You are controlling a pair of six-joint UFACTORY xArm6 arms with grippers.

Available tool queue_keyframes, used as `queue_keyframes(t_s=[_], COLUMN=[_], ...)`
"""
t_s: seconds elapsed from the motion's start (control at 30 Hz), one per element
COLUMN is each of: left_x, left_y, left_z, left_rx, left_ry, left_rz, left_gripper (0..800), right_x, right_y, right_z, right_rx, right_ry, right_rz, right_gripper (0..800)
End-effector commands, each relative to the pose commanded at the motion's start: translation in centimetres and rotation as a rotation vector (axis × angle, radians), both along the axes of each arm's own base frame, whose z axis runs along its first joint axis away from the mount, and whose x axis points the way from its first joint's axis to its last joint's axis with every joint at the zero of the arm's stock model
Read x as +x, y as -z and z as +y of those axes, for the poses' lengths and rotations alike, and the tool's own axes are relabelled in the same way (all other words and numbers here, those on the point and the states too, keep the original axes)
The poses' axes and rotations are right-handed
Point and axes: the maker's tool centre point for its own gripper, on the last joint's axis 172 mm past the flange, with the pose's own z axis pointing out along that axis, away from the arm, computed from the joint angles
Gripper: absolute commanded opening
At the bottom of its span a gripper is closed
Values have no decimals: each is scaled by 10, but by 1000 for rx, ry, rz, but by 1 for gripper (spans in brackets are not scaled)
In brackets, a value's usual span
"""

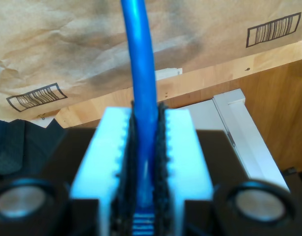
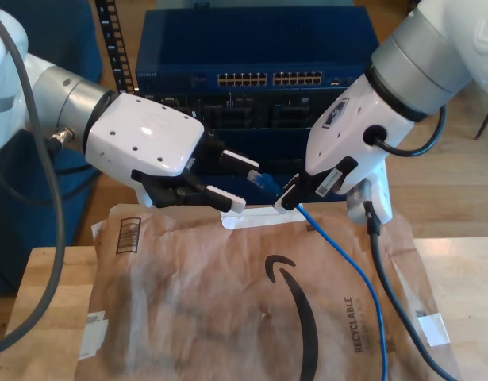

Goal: Grab the cable and plug it in

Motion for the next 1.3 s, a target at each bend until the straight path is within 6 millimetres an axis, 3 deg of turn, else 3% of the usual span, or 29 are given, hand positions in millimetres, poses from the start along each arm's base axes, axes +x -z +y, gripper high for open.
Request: queue_keyframes(t_s=[0.33,0.5,0.57,0.8,0.9,1.0,1.07,1.13,1.2,1.23,1.3], left_x=[-1,0,-1,1,1,2,3,4,4,4,3], left_y=[2,2,3,5,6,6,6,5,4,4,5], left_z=[0,0,0,0,0,1,0,1,1,1,1], left_rx=[1,2,2,5,7,10,11,20,25,27,36], left_ry=[-3,-4,-4,-13,-13,-15,-18,-23,-26,-30,-36], left_rz=[10,10,12,14,14,10,12,28,47,58,89], left_gripper=[368,360,297,194,47,2,2,2,2,2,2], right_x=[0,-1,-1,-3,-3,-3,-2,-1,2,2,4], right_y=[3,5,6,7,8,8,6,0,-10,-16,-28], right_z=[3,5,7,9,9,9,8,8,7,7,7], right_rx=[0,-1,-1,-2,-3,-2,2,9,16,20,27], right_ry=[-6,-15,-18,-24,-24,-25,-37,-72,-109,-117,-124], right_rz=[10,15,17,20,21,19,3,-36,-92,-114,-150], right_gripper=[2,2,2,2,2,19,126,444,670,752,797])
